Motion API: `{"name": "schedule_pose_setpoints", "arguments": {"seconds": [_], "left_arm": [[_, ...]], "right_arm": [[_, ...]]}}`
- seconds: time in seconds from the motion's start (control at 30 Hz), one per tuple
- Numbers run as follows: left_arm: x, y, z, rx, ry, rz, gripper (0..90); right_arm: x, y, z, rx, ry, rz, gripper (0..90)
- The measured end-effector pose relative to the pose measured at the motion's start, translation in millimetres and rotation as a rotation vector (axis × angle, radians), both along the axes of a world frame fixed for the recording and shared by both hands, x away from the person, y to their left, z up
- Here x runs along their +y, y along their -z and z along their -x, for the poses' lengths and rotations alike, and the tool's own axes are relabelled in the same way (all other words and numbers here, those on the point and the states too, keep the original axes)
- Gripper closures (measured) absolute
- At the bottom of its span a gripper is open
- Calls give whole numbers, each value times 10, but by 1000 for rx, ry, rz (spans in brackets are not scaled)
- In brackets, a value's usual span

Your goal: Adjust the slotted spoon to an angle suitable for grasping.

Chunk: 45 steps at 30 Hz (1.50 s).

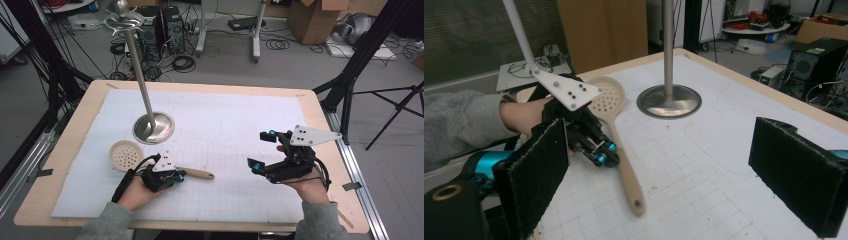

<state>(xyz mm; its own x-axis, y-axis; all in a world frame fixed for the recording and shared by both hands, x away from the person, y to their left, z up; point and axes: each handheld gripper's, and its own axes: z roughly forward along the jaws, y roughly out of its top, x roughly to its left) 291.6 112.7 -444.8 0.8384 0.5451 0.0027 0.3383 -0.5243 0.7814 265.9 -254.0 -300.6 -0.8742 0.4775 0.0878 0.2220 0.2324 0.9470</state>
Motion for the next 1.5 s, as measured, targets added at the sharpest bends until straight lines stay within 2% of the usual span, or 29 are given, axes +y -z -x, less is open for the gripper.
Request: {"name": "schedule_pose_setpoints", "arguments": {"seconds": [0.23,0.43,0.47,0.5,0.6,0.63,0.77,0.87,0.93,1.1,1.17,1.33,1.47,1.5], "left_arm": [[-97,33,-152,-12,-48,2,897],[-5,-19,-110,-26,-44,14,897],[98,-75,-86,-35,-56,31,897],[98,-75,-86,-35,-56,31,897],[340,-179,-72,-39,-91,49,897],[340,-179,-72,-39,-91,49,897],[554,-185,-126,-32,-165,66,897],[559,-158,-152,-30,-177,56,897],[537,-134,-195,-13,-183,49,897],[455,-141,-282,-11,-195,-11,897],[442,-140,-304,-11,-209,-22,897],[533,-84,-375,6,-261,-50,897],[632,-39,-381,26,-282,-65,898],[662,-29,-368,29,-288,-48,898]], "right_arm": [[-8,-2,1,3,-4,-3,82],[-42,-16,8,1,2,-12,82],[-45,-17,4,0,3,-17,81],[-45,-17,4,0,3,-17,81],[-34,-5,-7,-2,3,-8,82],[-34,-5,-7,-2,3,-8,82],[-9,-13,3,-1,0,-4,81],[2,-8,1,1,-1,-1,81],[4,0,-7,-2,0,3,81],[-17,1,-7,4,0,-3,81],[-25,-6,1,6,3,-6,82],[-22,-10,8,0,-3,-5,81],[-15,-6,4,2,-3,-5,82],[-13,-3,2,3,-4,-4,82]]}}
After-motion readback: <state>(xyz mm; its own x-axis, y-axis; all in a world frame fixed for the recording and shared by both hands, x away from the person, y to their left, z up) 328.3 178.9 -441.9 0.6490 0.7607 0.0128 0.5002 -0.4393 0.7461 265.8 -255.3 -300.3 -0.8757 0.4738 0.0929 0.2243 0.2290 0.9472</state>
